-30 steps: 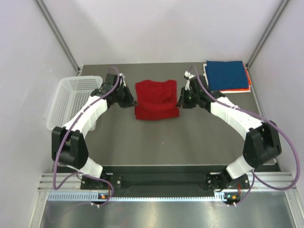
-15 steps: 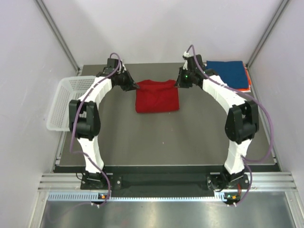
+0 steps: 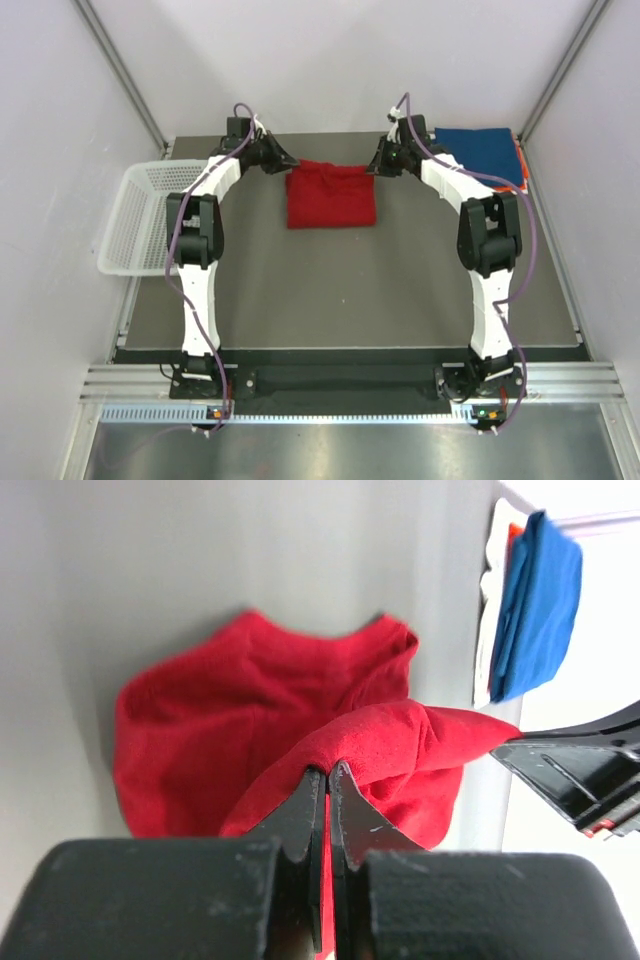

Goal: Fold and stack the t-shirts
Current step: Fold the tshirt

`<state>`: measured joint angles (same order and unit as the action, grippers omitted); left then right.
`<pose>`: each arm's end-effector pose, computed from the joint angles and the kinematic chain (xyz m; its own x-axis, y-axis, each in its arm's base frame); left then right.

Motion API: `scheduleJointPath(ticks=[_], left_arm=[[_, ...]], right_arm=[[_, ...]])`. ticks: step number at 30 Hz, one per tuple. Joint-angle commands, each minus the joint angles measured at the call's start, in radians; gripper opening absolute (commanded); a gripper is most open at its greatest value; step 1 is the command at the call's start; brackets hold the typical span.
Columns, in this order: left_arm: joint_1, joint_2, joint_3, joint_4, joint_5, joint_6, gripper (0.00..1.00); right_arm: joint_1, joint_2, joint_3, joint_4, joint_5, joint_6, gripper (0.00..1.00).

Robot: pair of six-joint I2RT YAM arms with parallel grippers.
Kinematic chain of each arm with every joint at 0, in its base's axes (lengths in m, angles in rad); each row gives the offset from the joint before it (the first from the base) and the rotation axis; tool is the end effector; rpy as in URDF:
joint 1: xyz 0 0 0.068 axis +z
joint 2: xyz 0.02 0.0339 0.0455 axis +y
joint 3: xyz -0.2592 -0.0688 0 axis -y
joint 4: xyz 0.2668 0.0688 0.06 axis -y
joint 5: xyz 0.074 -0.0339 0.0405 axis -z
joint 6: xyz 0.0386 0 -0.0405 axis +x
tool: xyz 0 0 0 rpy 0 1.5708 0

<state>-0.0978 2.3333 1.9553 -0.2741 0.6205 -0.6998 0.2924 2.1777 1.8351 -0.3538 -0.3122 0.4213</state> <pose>0.5481 -0.0763 0.1943 -0.8094 -0.4471 -0.3807 0.0236 0.6230 -0.7818 0.4986 0.1625 0.2223 -0.7650 0.1761 -0.6195 -0.2050 0.8452 0.4935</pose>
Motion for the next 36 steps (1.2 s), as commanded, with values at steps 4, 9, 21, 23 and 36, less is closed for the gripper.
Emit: scheduleJointPath(ticks=[4, 9, 21, 23, 36], left_arm=[[0.029, 0.07, 0.102, 0.182, 0.025, -0.024, 0.0], [0.036, 0.139, 0.165, 0.219, 0.012, -0.035, 0.0], [0.056, 0.259, 0.269, 0.418, 0.025, -0.116, 0.08], [0.056, 0.274, 0.278, 0.493, 0.06, -0.154, 0.25], [0.076, 0.069, 0.119, 0.212, -0.117, 0.115, 0.52]], right_arm=[[-0.016, 0.057, 0.084, 0.222, -0.053, 0.011, 0.0], [-0.024, 0.119, 0.142, 0.273, -0.047, 0.043, 0.02], [-0.065, 0.205, 0.185, 0.326, -0.025, 0.108, 0.0], [-0.071, 0.212, 0.181, 0.329, -0.021, 0.12, 0.02], [-0.113, 0.179, 0.086, 0.38, -0.033, 0.201, 0.42]])
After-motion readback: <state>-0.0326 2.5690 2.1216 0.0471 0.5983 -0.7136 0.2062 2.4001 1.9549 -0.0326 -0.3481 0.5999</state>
